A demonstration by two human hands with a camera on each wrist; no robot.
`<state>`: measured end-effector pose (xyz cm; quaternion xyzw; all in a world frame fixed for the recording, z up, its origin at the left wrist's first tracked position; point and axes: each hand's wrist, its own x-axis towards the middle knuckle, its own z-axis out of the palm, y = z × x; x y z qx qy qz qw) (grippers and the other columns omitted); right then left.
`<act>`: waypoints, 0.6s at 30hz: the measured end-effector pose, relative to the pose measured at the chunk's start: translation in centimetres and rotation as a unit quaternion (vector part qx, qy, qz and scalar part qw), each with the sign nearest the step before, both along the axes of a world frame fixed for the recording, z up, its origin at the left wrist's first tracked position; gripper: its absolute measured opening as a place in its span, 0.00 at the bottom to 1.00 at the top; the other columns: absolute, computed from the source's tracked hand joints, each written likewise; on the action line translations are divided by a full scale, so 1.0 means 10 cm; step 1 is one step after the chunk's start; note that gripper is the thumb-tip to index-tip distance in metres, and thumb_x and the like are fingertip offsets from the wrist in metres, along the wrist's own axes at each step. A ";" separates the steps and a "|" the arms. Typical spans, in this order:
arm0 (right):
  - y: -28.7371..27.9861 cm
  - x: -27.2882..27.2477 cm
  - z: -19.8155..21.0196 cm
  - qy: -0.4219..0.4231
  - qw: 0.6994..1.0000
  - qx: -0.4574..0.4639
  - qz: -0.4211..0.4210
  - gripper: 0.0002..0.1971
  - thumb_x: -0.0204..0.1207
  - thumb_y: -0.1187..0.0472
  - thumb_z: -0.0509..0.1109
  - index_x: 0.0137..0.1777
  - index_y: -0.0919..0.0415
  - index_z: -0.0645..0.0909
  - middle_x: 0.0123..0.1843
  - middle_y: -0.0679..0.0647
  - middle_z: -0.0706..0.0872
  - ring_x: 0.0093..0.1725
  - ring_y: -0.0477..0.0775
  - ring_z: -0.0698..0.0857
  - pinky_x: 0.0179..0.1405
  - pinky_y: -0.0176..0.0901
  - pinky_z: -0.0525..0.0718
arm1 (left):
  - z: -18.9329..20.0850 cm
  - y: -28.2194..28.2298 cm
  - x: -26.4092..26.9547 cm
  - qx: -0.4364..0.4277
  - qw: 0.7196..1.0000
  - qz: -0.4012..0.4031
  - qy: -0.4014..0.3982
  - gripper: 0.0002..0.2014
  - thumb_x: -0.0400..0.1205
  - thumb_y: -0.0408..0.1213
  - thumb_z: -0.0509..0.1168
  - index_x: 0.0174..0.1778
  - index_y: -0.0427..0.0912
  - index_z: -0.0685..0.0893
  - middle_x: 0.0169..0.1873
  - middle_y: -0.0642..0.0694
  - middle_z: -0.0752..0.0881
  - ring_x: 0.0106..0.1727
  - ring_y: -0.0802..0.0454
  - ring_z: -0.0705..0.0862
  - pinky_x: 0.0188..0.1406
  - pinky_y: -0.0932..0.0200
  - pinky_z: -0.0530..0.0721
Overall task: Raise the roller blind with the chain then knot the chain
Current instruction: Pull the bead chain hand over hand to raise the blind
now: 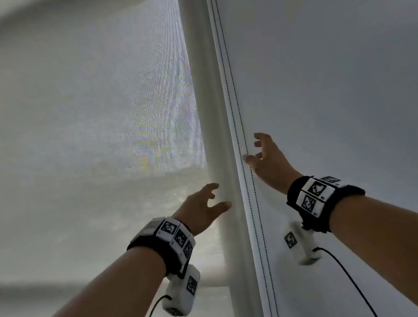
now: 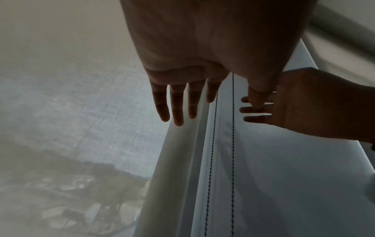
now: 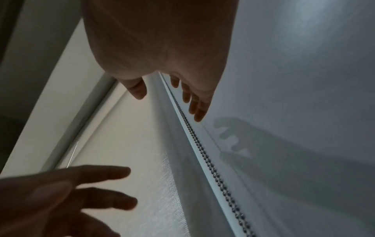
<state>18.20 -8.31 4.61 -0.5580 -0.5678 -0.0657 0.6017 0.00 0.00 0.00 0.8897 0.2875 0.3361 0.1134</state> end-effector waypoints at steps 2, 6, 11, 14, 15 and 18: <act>0.06 -0.01 0.03 0.076 0.995 -0.019 0.060 0.31 0.82 0.52 0.65 0.81 0.57 0.59 0.78 0.59 0.71 0.73 0.58 0.75 0.66 0.47 0.72 | -0.04 0.01 0.03 -0.024 1.000 -0.003 0.009 0.34 0.76 0.60 0.62 0.77 0.54 0.64 0.68 0.48 0.78 0.64 0.48 0.80 0.64 0.56 0.73; 0.28 -0.06 0.01 0.132 0.986 -0.034 0.094 0.33 0.82 0.47 0.62 0.83 0.59 0.58 0.71 0.58 0.78 0.71 0.57 0.77 0.72 0.51 0.71 | -0.18 0.08 0.11 -0.044 0.999 -0.019 -0.003 0.33 0.75 0.60 0.64 0.76 0.56 0.65 0.67 0.49 0.79 0.57 0.51 0.83 0.62 0.56 0.76; 0.45 -0.11 -0.08 0.181 0.972 -0.008 0.148 0.21 0.86 0.48 0.55 0.71 0.60 0.69 0.49 0.58 0.82 0.37 0.52 0.80 0.41 0.52 0.82 | -0.27 0.14 0.15 -0.058 0.998 -0.025 0.007 0.33 0.76 0.60 0.62 0.77 0.56 0.64 0.68 0.48 0.78 0.61 0.49 0.82 0.66 0.52 0.76; 0.50 -0.14 -0.14 0.185 0.971 0.008 0.155 0.18 0.86 0.50 0.50 0.62 0.60 0.75 0.40 0.56 0.79 0.29 0.47 0.72 0.31 0.44 0.74 | -0.31 0.16 0.17 -0.079 0.996 -0.032 0.002 0.33 0.77 0.60 0.62 0.77 0.55 0.64 0.69 0.48 0.78 0.64 0.50 0.80 0.66 0.53 0.76; 0.52 -0.15 -0.15 0.191 0.969 0.012 0.158 0.17 0.86 0.51 0.50 0.58 0.59 0.77 0.38 0.55 0.78 0.29 0.47 0.72 0.30 0.42 0.73 | -0.34 0.16 0.18 -0.084 0.996 -0.036 -0.002 0.32 0.77 0.59 0.62 0.77 0.55 0.64 0.68 0.48 0.78 0.64 0.50 0.80 0.66 0.53 0.76; 0.55 -0.18 -0.19 0.185 0.971 0.029 0.148 0.17 0.87 0.53 0.49 0.49 0.57 0.78 0.33 0.52 0.76 0.27 0.47 0.72 0.27 0.41 0.73 | -0.41 0.16 0.22 -0.091 0.995 -0.045 -0.011 0.31 0.78 0.58 0.62 0.76 0.55 0.65 0.68 0.49 0.78 0.64 0.50 0.80 0.62 0.57 0.75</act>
